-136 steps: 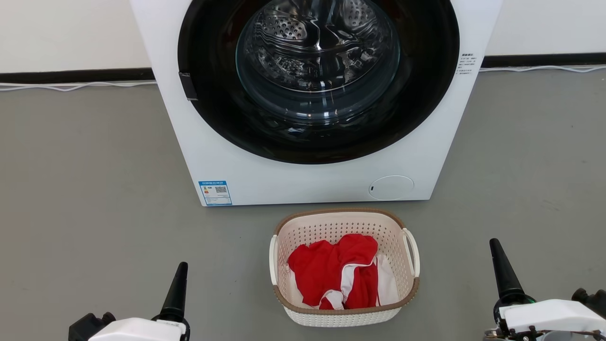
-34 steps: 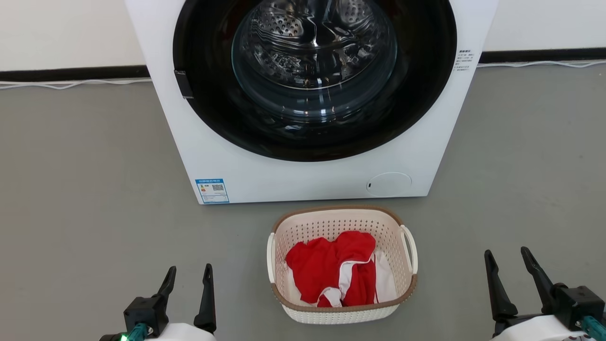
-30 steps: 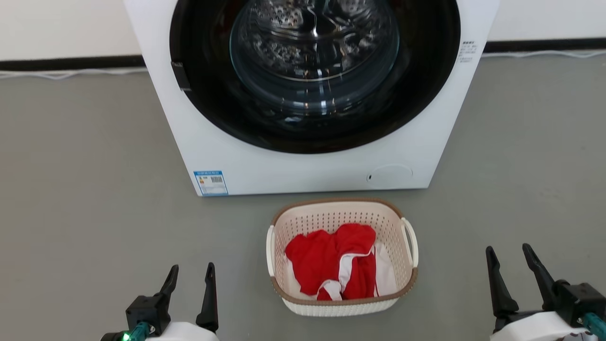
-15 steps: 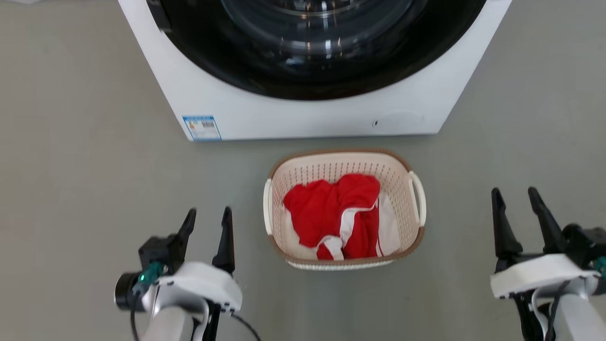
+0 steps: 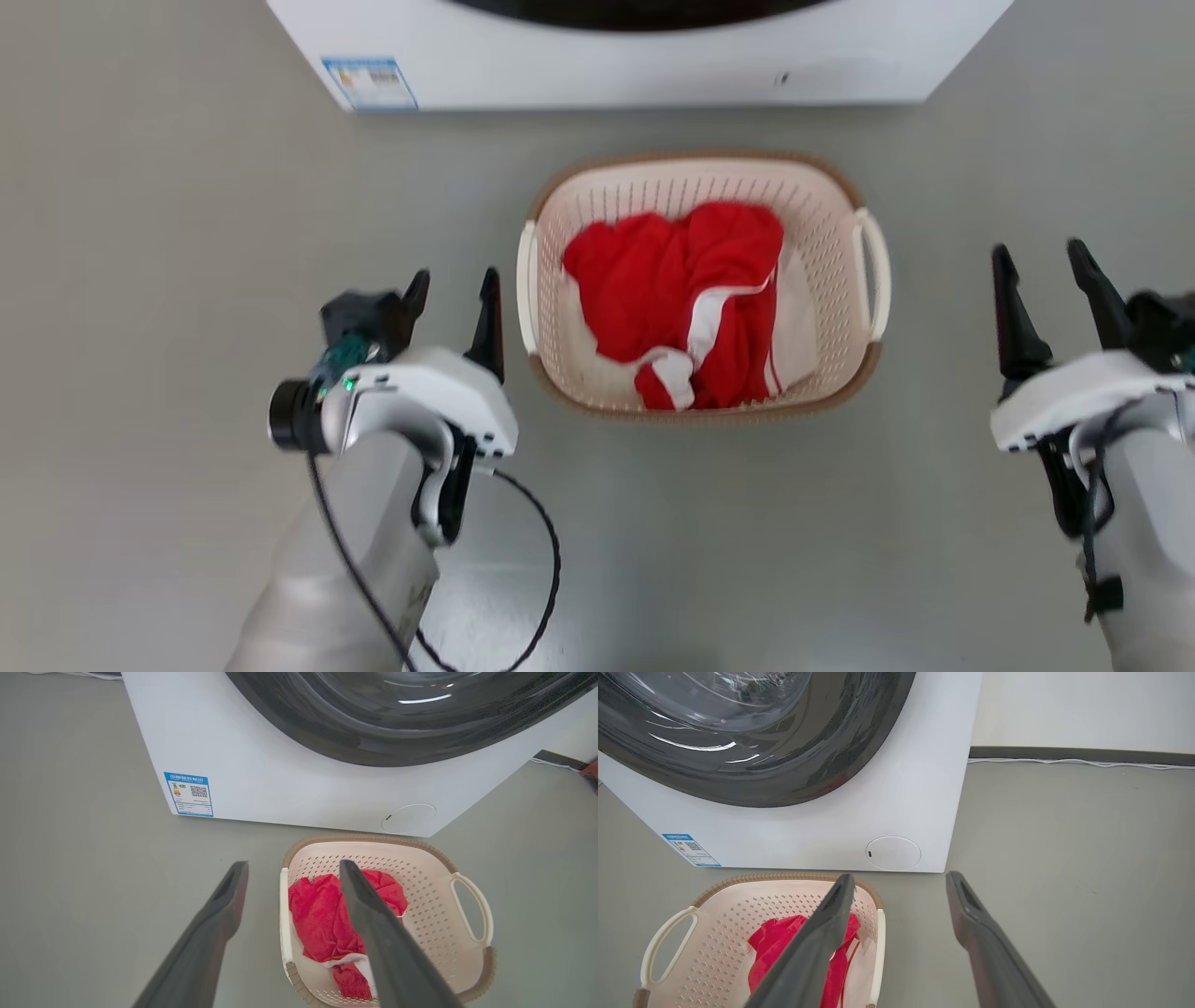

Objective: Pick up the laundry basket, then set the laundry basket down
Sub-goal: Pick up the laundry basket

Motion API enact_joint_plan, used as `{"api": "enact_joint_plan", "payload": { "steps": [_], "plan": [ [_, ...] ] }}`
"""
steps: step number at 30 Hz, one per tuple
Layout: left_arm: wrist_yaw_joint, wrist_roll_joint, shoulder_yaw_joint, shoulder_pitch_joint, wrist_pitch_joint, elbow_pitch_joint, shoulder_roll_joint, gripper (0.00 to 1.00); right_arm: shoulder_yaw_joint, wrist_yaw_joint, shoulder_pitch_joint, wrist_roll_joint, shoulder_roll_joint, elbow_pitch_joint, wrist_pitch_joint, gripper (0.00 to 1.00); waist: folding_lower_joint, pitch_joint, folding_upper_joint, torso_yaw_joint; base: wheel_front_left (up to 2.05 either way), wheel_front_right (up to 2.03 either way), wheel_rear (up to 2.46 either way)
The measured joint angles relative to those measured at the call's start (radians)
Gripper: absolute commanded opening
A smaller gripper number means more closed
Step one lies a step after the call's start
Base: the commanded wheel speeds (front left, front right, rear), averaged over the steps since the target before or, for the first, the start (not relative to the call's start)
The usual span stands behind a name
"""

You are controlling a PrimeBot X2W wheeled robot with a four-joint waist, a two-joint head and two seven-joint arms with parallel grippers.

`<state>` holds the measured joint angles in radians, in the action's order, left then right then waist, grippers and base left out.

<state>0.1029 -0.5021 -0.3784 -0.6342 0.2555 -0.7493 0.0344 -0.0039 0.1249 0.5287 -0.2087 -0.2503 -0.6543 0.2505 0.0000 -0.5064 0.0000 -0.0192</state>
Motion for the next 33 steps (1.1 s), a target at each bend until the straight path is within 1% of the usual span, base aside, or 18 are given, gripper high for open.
{"api": "enact_joint_plan", "payload": {
  "steps": [5, 10, 16, 20, 25, 33],
  "plan": [
    [0.016, -0.098, -0.095, -0.106, 0.000, -0.086, -0.002, 1.00, 0.084, 0.001, 0.104, -0.035, -0.028, -0.106, -0.024, 1.00, 0.0000, -0.095, 0.0000, -0.005, 0.00, 0.00, 0.00],
    [0.048, -0.181, -0.188, -0.203, 0.000, -0.136, -0.003, 1.00, 0.161, 0.001, 0.192, -0.075, -0.045, -0.184, -0.046, 1.00, 0.0000, -0.179, 0.0000, -0.005, 0.00, 0.00, 0.00],
    [0.078, -0.268, -0.282, -0.293, 0.000, -0.190, -0.003, 1.00, 0.221, 0.001, 0.271, -0.124, -0.056, -0.260, -0.051, 1.00, 0.0000, -0.262, 0.0000, -0.003, 0.00, 0.00, 0.00],
    [0.104, -0.318, -0.327, -0.337, 0.000, -0.225, -0.003, 1.00, 0.257, 0.001, 0.312, -0.149, -0.057, -0.289, -0.039, 1.00, 0.0000, -0.304, 0.0000, 0.003, 0.00, 0.00, 0.00],
    [0.121, -0.356, -0.356, -0.377, 0.000, -0.250, -0.003, 1.00, 0.294, 0.001, 0.338, -0.169, -0.062, -0.304, -0.029, 1.00, 0.0000, -0.339, 0.0000, 0.011, 0.00, 0.00, 0.00],
    [0.127, -0.407, -0.433, -0.447, 0.000, -0.262, -0.002, 1.00, 0.345, 0.003, 0.415, -0.205, -0.068, -0.330, 0.004, 1.00, 0.0000, -0.400, -0.0001, 0.021, 0.00, 0.00, 0.00]
  ]
}}
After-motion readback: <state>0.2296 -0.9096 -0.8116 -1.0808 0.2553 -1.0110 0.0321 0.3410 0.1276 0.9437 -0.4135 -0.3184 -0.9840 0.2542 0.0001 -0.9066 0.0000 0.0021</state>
